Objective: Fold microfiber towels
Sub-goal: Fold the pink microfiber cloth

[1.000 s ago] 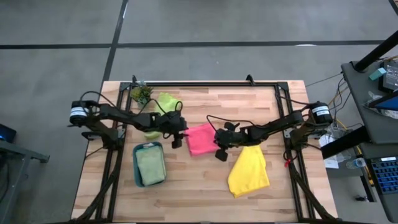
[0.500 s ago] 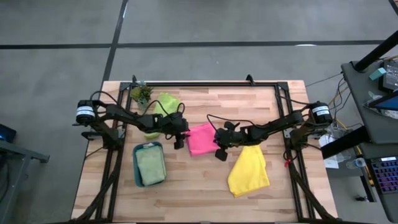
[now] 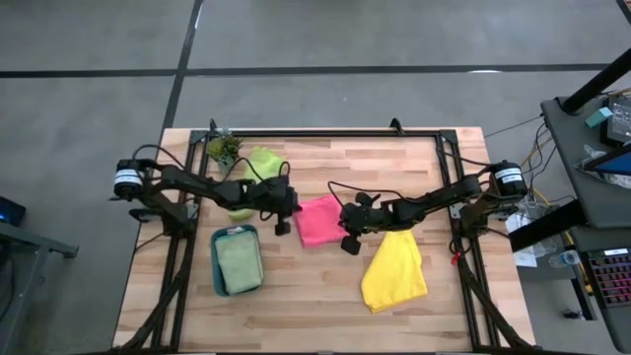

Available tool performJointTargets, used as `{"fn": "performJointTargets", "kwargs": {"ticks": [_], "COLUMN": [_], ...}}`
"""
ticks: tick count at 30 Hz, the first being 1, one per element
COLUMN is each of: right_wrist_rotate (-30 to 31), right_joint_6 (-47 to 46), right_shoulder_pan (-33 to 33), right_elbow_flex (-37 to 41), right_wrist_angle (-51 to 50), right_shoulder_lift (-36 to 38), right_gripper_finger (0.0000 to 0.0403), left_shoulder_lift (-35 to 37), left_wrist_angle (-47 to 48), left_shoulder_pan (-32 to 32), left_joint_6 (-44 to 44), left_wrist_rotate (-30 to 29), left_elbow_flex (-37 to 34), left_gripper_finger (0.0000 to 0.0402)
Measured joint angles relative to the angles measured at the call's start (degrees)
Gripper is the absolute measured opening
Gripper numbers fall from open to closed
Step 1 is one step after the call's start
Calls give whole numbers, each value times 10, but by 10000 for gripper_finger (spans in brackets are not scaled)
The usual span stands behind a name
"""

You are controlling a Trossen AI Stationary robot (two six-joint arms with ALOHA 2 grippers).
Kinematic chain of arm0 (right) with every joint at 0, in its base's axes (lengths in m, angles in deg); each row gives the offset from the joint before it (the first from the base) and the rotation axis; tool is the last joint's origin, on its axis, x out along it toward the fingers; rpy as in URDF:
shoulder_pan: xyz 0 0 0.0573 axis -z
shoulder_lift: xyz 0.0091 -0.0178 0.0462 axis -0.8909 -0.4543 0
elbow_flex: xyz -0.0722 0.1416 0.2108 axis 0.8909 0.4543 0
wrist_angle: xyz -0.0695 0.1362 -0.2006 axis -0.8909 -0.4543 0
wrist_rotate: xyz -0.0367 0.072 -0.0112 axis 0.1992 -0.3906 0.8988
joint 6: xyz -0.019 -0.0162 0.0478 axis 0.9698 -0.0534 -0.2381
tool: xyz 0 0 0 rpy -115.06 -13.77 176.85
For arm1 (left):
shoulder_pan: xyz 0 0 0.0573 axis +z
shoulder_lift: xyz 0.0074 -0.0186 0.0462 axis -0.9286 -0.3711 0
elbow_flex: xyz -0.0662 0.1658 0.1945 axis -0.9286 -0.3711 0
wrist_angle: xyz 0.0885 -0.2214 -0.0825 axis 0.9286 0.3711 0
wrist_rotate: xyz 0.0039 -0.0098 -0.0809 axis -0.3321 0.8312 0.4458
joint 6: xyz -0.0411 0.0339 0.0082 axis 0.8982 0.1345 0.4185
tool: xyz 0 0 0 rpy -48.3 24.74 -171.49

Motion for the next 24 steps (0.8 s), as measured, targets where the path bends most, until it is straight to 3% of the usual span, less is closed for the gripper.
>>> {"fn": "performJointTargets", "kwargs": {"ticks": [5, 8, 19, 24], "right_wrist_rotate": [0, 0, 0, 0], "right_joint_6": [0, 0, 0, 0], "right_shoulder_pan": [0, 0, 0, 0], "right_elbow_flex": [0, 0, 0, 0], "right_wrist_angle": [0, 0, 12, 12], "right_shoulder_lift": [0, 0, 0, 0], "right_gripper_finger": [9, 9, 9, 9], "left_shoulder_lift": [30, 30, -37, -51], "left_wrist_angle": [12, 29, -3, -1], "left_shoulder_pan": [2, 10, 13, 13], "left_joint_6": [33, 76, 102, 98], "left_wrist_rotate": [-4, 30, 29, 26], "left_elbow_flex": [0, 0, 2, 5], "left_gripper_finger": [0, 7, 143, 165]}}
